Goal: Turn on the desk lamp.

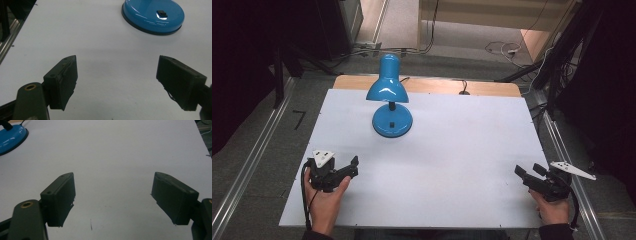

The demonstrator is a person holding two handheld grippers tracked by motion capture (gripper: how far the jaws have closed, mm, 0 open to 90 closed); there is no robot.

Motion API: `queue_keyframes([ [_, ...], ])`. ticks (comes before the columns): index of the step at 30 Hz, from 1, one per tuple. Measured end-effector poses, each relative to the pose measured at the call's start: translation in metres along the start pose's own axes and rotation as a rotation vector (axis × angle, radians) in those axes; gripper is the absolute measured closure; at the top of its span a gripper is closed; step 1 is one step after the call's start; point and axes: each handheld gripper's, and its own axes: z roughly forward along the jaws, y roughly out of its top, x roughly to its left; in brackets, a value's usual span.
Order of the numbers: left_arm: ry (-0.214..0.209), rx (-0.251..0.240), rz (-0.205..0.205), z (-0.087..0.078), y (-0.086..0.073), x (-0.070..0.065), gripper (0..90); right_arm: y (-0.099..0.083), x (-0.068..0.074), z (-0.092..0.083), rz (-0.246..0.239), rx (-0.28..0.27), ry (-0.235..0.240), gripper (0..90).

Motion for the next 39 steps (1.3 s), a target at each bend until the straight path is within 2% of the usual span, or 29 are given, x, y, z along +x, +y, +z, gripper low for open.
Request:
queue_keyframes([
  [21,-0.016,-0.012,-0.001,0.009,0.008,-0.008,18.4,0.0,0.0,0.002,-0.005,0.006,-0.002,17.4],
  [39,-0.029,-0.016,-0.014,0.027,0.019,-0.014,19.3,0.0,0.0,0.002,-0.007,0.011,-0.003,17.4],
])
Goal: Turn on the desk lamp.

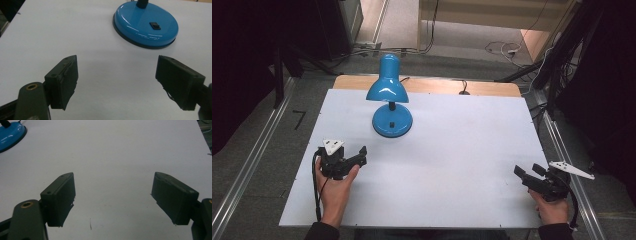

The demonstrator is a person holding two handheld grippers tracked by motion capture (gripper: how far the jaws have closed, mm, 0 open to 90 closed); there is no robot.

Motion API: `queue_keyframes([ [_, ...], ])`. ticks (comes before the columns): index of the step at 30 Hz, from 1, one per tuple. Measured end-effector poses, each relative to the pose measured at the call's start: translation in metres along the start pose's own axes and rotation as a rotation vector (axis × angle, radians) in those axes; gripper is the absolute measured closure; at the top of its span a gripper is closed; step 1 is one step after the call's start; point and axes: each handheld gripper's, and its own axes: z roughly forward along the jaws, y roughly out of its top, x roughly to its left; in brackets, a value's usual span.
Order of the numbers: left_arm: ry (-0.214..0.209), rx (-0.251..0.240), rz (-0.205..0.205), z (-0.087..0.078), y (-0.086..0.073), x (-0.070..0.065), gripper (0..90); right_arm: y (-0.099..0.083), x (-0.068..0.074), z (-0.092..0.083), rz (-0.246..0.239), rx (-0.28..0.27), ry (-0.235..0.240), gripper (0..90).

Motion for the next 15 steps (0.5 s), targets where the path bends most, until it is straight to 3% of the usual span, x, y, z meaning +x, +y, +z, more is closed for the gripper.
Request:
queue_keyframes([
  [15,-0.013,-0.011,-0.006,0.014,0.011,-0.006,20.0,0.0,0.001,0.001,0.0,0.005,-0.002,17.4],
])
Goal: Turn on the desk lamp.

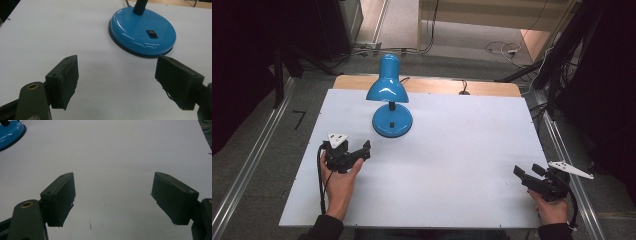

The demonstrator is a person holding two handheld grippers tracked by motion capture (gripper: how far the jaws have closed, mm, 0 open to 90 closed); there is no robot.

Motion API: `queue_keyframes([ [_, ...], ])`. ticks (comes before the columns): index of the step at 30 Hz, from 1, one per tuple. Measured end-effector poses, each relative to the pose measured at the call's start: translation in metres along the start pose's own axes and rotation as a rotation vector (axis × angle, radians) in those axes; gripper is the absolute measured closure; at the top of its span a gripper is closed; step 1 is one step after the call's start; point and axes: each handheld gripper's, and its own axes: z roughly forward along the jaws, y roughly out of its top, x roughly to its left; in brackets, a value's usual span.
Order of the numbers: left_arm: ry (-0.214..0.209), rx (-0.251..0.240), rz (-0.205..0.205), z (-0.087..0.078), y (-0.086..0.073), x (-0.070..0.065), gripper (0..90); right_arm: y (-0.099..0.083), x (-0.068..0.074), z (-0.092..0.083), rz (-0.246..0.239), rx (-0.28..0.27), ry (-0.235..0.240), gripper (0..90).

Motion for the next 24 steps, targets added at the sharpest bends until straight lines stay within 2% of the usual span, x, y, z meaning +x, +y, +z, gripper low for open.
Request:
queue_keyframes([
  [24,-0.016,0.0,0.009,0.021,0.01,-0.016,21.2,0.0,0.0,0.001,-0.005,0.003,-0.003,17.4],
])
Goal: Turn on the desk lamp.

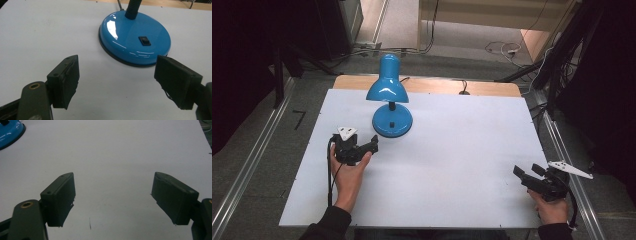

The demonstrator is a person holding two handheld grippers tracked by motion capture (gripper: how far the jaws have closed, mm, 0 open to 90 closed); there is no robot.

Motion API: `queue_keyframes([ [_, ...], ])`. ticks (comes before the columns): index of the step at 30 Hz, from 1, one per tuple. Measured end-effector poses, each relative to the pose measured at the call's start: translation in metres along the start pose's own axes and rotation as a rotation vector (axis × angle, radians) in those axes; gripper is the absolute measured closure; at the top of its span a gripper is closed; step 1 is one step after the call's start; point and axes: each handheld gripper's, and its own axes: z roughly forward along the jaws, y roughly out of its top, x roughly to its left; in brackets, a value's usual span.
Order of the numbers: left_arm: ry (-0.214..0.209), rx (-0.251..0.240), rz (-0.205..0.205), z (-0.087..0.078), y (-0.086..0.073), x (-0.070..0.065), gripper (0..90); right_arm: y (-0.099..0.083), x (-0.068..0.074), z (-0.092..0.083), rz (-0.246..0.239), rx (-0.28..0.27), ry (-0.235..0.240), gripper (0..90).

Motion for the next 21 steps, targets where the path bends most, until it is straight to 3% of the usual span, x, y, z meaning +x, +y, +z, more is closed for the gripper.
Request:
queue_keyframes([
  [21,-0.01,-0.001,-0.004,0.017,0.011,-0.011,23.8,0.0,0.0,0.001,-0.001,0.001,0.0,17.4],
])
